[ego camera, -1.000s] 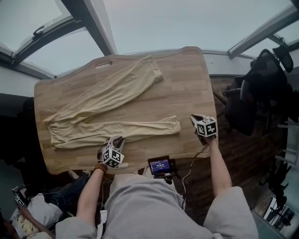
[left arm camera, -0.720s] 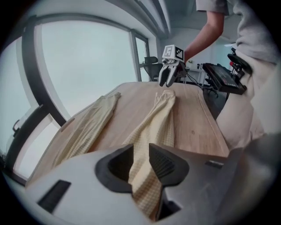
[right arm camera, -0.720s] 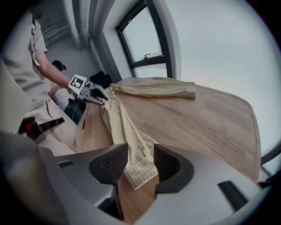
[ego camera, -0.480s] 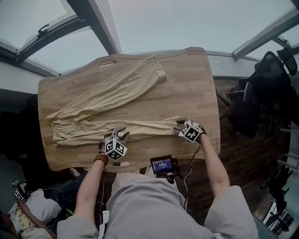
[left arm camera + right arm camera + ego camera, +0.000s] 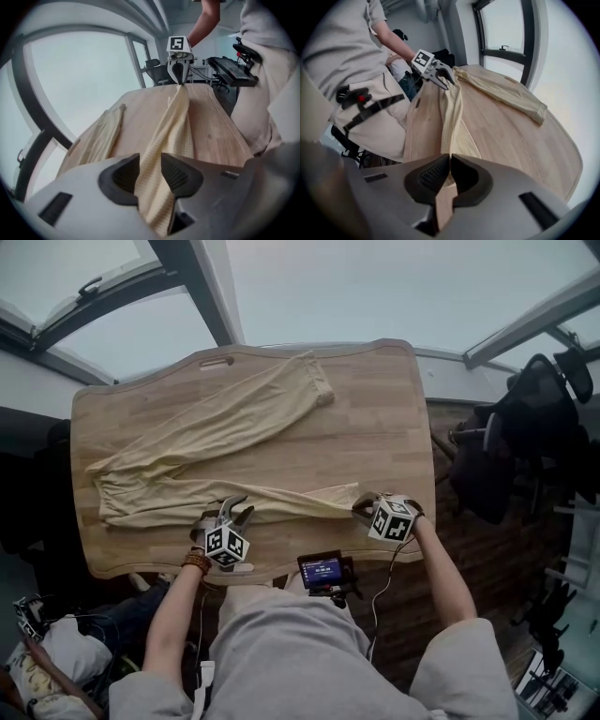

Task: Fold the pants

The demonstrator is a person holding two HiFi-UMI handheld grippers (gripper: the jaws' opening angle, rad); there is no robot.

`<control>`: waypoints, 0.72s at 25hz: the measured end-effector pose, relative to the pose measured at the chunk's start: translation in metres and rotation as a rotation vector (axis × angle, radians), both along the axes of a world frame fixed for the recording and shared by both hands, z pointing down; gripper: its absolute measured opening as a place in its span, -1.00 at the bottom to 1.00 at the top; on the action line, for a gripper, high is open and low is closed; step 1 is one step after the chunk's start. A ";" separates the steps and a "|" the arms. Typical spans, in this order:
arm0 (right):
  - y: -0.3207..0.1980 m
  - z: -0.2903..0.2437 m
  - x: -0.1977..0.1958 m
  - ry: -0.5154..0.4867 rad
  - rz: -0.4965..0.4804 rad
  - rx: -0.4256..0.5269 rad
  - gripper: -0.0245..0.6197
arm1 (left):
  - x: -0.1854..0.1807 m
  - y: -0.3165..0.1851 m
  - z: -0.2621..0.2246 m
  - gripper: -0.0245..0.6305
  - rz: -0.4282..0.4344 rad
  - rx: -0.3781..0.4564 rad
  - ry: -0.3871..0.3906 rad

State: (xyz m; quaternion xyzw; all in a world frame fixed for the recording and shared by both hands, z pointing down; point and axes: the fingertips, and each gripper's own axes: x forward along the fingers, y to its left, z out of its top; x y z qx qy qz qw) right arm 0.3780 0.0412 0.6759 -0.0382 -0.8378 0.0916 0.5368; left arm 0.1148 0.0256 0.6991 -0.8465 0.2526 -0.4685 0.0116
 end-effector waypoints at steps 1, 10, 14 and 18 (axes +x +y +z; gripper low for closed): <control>0.005 -0.016 -0.004 -0.035 -0.018 -0.004 -0.87 | 0.008 -0.012 -0.008 -0.48 0.039 0.018 0.008; -0.008 -0.139 -0.033 -0.246 0.006 -0.223 -0.88 | 0.052 -0.021 -0.067 -0.87 0.355 0.022 0.088; -0.109 -0.081 -0.011 -0.170 0.255 -0.048 -0.88 | 0.006 -0.082 -0.080 -0.87 -0.101 0.094 0.172; -0.166 0.003 0.029 -0.037 0.596 0.074 -0.69 | -0.045 -0.072 -0.060 -0.76 -0.301 0.055 0.143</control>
